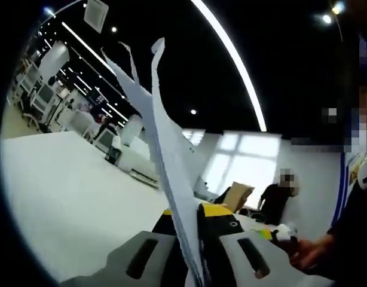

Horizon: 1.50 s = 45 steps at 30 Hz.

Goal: Organize the stack of printing papers by aligning and flattening the scattered papers on the table

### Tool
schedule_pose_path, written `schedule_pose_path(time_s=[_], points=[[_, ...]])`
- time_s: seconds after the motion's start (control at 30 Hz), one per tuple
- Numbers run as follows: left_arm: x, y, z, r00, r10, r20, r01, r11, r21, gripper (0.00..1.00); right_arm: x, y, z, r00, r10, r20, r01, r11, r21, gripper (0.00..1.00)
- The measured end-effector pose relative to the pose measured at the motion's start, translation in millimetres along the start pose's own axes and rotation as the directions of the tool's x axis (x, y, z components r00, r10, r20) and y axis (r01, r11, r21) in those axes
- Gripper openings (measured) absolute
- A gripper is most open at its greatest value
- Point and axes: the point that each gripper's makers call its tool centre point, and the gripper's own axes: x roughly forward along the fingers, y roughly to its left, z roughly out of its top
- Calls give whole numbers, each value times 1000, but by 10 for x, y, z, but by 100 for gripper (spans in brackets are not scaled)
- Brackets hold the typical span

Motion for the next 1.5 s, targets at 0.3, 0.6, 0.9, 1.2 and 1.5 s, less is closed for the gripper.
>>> schedule_pose_path(time_s=[0.3,0.6,0.9,1.2,1.5], points=[[-17,0,20,1000,5,16,-5,1000,-1,6,-33,-31,-4,1000,-9,-11,9,1000,2,0],[-2,-24,-15,1000,10,-2,-10,1000,25,5,-152,-20,101,1000,9,-18,-9,1000,-27,0],[-32,11,44,999,19,27,-19,1000,3,5,-280,-71,177,1000,-5,-9,5,1000,-29,0],[-42,28,61,999,27,36,-27,1000,-7,5,-533,-123,337,999,-50,21,52,996,-75,0],[-41,8,67,999,20,41,-20,1000,-23,5,-661,-88,459,998,-66,-1,64,974,-218,0]])
